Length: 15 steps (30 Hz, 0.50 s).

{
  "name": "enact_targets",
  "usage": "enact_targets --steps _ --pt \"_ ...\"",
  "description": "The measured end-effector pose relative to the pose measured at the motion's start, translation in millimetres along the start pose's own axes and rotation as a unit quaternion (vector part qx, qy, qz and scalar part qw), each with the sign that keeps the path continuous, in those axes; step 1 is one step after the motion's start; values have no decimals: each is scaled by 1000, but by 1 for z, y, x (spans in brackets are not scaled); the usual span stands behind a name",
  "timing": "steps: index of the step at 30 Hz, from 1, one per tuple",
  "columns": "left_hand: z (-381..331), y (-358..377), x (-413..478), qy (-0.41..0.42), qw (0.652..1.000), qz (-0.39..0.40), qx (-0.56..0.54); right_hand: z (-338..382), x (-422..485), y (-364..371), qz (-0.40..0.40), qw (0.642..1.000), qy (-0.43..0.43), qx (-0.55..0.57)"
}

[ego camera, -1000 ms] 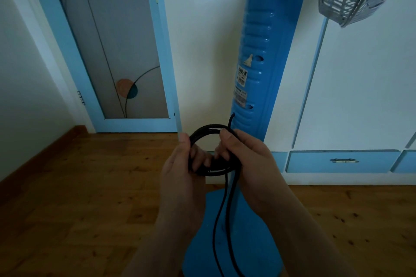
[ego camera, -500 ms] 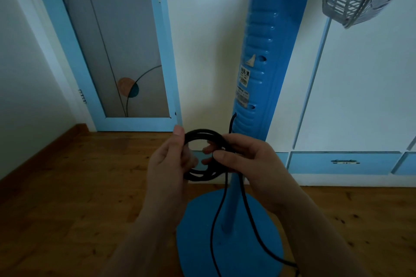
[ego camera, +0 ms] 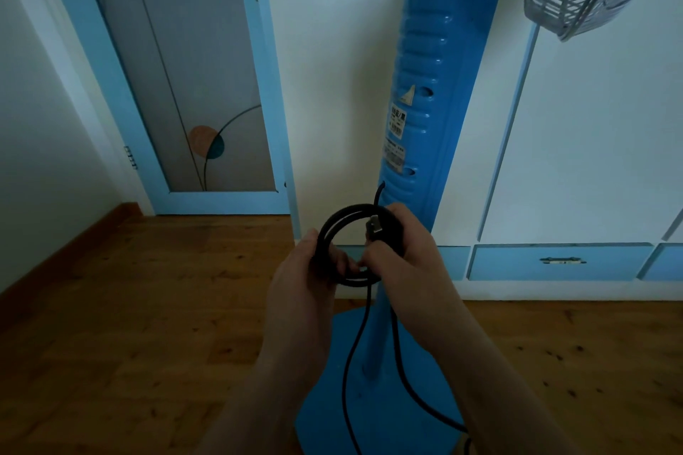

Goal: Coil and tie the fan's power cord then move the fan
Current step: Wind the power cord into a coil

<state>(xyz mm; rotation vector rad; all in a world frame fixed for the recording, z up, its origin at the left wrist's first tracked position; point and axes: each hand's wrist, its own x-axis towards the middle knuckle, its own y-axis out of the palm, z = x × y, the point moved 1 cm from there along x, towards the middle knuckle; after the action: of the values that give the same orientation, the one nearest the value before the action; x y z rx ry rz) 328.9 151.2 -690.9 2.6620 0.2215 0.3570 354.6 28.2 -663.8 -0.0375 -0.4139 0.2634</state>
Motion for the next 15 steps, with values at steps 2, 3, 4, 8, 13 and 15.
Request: enact_targets --steps 2,3,4,8,13,15 --pt "-6 -7 3 11 997 8 80 0 -1 -4 24 996 -8 -81" --pt "-11 -9 5 25 991 13 131 0 -2 -5 43 992 -12 -119" --pt "-17 -11 7 40 982 24 183 0 -2 -5 60 987 -16 -151" --pt "-24 -9 2 42 948 75 305 -5 -4 2 99 974 -34 -203" --pt "-18 -2 -2 74 969 -10 236 -13 -1 3 48 985 -32 -163" --pt "-18 -2 -2 80 982 -40 166 -17 0 2 43 993 3 -109"
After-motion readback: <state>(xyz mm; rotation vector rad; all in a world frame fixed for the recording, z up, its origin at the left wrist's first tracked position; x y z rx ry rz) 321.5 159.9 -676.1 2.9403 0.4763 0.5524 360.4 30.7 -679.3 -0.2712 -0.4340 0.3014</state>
